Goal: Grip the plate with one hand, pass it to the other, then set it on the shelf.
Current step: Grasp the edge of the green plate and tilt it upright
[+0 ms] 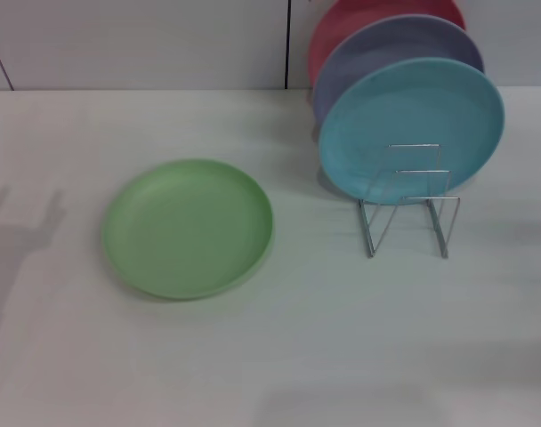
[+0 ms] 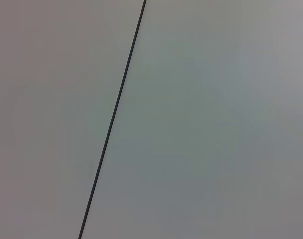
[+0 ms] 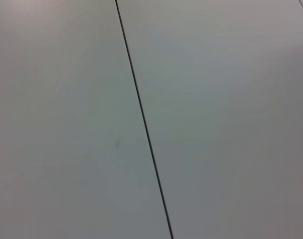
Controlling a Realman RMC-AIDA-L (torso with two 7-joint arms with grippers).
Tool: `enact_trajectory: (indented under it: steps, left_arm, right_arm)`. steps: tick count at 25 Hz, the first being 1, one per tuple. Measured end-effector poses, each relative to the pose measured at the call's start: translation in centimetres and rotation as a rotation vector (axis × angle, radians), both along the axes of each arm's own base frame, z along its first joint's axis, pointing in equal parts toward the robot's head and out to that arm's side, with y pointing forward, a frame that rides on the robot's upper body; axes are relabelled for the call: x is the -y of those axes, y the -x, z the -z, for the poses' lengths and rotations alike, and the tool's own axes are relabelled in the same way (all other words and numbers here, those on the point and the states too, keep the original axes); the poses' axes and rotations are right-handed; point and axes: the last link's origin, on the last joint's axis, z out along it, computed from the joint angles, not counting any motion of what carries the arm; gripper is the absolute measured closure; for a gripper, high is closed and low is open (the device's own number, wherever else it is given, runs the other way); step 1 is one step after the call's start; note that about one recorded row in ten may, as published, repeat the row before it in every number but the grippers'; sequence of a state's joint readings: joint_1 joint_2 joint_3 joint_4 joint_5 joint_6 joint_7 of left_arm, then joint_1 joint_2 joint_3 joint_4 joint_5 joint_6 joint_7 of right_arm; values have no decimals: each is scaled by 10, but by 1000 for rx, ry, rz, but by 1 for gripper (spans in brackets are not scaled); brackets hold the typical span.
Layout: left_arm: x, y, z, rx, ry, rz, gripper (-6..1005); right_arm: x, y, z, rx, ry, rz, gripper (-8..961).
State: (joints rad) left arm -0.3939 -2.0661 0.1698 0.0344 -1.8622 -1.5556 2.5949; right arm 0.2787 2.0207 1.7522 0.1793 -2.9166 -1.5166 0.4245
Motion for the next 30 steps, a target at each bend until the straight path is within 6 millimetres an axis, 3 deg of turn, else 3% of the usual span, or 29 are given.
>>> enact_trajectory:
  steps: [13,30]
  left_arm:
    - [-1,11,-5,-18,-1,-55,166]
    - [-48,9,-22,33,152,-91,167]
  right_arm:
    - [-3,4,3,7,18,-20,230]
    - [-22,9,4,7,50,-13,229]
